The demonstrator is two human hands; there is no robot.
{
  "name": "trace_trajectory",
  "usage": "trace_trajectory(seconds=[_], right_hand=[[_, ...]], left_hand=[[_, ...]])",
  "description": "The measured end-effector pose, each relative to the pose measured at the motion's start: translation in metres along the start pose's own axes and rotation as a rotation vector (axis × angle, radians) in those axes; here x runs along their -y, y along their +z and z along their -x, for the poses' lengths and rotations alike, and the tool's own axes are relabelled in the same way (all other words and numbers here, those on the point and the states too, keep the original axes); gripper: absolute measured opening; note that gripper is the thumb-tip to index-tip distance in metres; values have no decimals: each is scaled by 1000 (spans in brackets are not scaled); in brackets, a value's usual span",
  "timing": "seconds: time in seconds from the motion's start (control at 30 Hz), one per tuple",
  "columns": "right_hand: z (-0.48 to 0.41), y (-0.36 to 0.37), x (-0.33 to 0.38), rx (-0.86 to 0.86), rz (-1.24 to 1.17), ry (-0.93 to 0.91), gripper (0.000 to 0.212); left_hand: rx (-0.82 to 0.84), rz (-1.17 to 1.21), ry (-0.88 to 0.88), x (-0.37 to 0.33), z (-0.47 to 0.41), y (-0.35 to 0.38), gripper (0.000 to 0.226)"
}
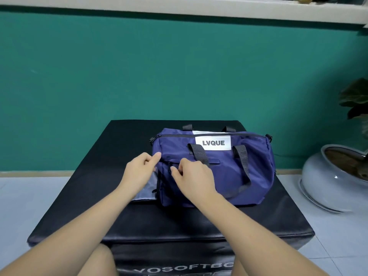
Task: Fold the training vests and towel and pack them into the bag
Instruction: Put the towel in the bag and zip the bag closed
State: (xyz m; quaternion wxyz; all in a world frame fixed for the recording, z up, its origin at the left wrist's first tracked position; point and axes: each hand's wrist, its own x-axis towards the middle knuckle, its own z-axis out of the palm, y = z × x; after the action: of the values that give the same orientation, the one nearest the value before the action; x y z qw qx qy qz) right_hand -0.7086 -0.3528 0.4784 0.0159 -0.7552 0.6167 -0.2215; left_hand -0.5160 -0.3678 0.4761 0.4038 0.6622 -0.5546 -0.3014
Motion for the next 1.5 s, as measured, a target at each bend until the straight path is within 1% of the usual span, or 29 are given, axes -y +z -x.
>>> trace_trajectory(seconds=[0.07,0.13,0.23,0.33,0.43,0.6,0.83,0.97,1.13,1.27,1.33,1.4,1.5], right_hand=[[-1,10,4,0,-10,35,42],[-1,19,8,-3,-27,56,43],[-2,28,14,-46,-71,70,37],[-4,35,15,-75,-67,75,31],[-4,37,14,-112,-44,58,33],[-4,33,5,-115,-97,77,24],[-1,8,-39,-99,-44,90,24],[3,-6,-64,-102,28,98,24],[8,-25,-98,-110,75,154,27],[13,-38,-122,-116,128,189,28],[15,-41,-127,-89,97,177,26],[16,-47,-130,-99,-1,146,21],[19,-64,-145,-223,-174,150,17]], left_hand=[[5,30,-1,-3,3,6,53],[7,49,3,-4,4,11,48],[-15,11,4,-4,4,14,41],[-26,14,23,-3,4,15,40],[-21,15,34,-4,5,15,39],[-32,-19,67,-2,5,13,40],[-13,-51,81,3,1,5,40],[-16,-44,72,1,2,6,39],[-25,-28,52,2,2,6,40],[-32,-69,86,2,1,7,40],[-36,-54,70,2,2,9,40],[-45,15,28,4,4,11,36],[-57,108,-12,8,18,17,25]])
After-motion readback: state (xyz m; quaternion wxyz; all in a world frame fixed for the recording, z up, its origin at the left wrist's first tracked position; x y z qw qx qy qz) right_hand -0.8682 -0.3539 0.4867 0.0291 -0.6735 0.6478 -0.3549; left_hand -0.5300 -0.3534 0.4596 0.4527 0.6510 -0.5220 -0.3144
